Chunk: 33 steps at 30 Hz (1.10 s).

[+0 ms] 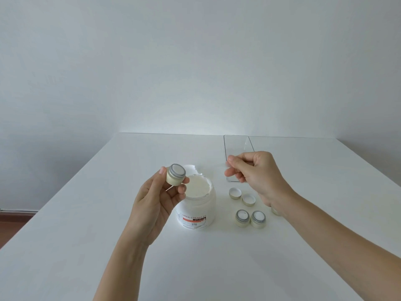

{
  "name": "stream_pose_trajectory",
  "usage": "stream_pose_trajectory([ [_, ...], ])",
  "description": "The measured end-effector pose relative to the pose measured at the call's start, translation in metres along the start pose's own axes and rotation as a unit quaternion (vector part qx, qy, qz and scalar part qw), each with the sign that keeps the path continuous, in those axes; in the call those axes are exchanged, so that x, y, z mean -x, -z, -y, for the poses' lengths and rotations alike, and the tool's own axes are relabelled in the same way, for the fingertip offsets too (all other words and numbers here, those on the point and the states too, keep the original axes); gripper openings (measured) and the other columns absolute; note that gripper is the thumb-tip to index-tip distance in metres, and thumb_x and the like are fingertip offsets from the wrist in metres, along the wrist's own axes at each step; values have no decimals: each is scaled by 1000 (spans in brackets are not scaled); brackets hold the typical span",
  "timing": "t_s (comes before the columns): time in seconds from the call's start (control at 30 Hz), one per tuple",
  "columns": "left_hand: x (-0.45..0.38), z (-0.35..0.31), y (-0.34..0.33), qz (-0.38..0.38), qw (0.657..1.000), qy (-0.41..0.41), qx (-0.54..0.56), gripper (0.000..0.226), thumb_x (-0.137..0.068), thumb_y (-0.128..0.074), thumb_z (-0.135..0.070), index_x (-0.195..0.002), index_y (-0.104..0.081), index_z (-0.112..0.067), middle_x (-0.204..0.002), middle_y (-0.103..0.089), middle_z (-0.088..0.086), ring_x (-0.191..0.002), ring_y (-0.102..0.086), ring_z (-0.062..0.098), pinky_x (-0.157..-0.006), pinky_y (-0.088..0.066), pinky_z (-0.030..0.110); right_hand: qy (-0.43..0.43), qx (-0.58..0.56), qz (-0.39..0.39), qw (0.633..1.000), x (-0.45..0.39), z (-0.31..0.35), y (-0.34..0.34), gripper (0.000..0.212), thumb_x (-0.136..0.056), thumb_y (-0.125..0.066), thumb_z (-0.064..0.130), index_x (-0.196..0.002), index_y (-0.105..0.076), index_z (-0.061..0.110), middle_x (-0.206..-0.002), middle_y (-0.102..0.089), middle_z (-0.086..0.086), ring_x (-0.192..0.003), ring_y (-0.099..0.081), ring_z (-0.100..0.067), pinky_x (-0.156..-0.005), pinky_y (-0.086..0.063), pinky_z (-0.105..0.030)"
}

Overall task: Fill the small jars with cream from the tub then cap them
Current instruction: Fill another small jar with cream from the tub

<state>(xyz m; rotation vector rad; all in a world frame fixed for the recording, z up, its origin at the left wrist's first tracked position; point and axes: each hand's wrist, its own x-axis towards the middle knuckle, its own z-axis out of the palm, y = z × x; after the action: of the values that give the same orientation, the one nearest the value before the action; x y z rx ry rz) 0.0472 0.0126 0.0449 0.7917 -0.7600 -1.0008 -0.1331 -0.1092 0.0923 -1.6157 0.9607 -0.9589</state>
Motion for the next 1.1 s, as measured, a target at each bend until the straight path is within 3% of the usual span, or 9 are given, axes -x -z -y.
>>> stream_pose_trajectory([
  [0.27, 3, 1, 5, 7, 1000, -7, -5, 28, -95, -49, -29, -107, -69, -13, -103, -69, 11, -77, -65, 14, -73, -56, 26, -45, 89, 19, 995, -3, -14, -1, 21, -84, -63, 12, -66, -69, 4, -58, -72, -3, -51, -49, -12, -53, -45, -23],
  [0.53, 3, 2, 9, 14, 1000, -21, -16, 28, -93, -53, -30, -112, -65, -12, -107, -65, 10, -82, -65, 15, -78, -56, 28, 2, 189, 2, 982, -7, -13, 17, 22, -84, -63, 15, -65, -68, 5, -55, -71, 7, -56, -50, -20, -60, -53, -42],
  [0.77, 3, 4, 10, 0, 1000, -22, -11, 25, -94, -51, -25, -112, -65, -14, -106, -68, 8, -86, -68, 16, -80, -57, 28, 71, 145, -13, 987, -3, -6, 19, 20, -89, -63, 20, -72, -68, 11, -62, -73, 4, -52, -50, -12, -58, -48, -32],
  [0.93, 5, 5, 10, -1, 1000, -26, -11, 23, -93, -52, -22, -111, -65, -16, -103, -71, 4, -92, -71, 18, -81, -57, 28, 140, 196, 51, 969, 8, -9, 8, 10, -85, -69, 12, -75, -71, 15, -74, -75, 2, -67, -68, -14, -71, -54, -28],
  [1.1, 8, 4, 18, -16, 999, -34, -6, 23, -91, -53, -18, -111, -64, -15, -101, -73, 2, -98, -72, 18, -83, -57, 27, 151, 258, 55, 953, 6, -11, 24, 14, -83, -70, 9, -72, -71, 18, -70, -73, 10, -66, -65, 5, -64, -45, -5],
])
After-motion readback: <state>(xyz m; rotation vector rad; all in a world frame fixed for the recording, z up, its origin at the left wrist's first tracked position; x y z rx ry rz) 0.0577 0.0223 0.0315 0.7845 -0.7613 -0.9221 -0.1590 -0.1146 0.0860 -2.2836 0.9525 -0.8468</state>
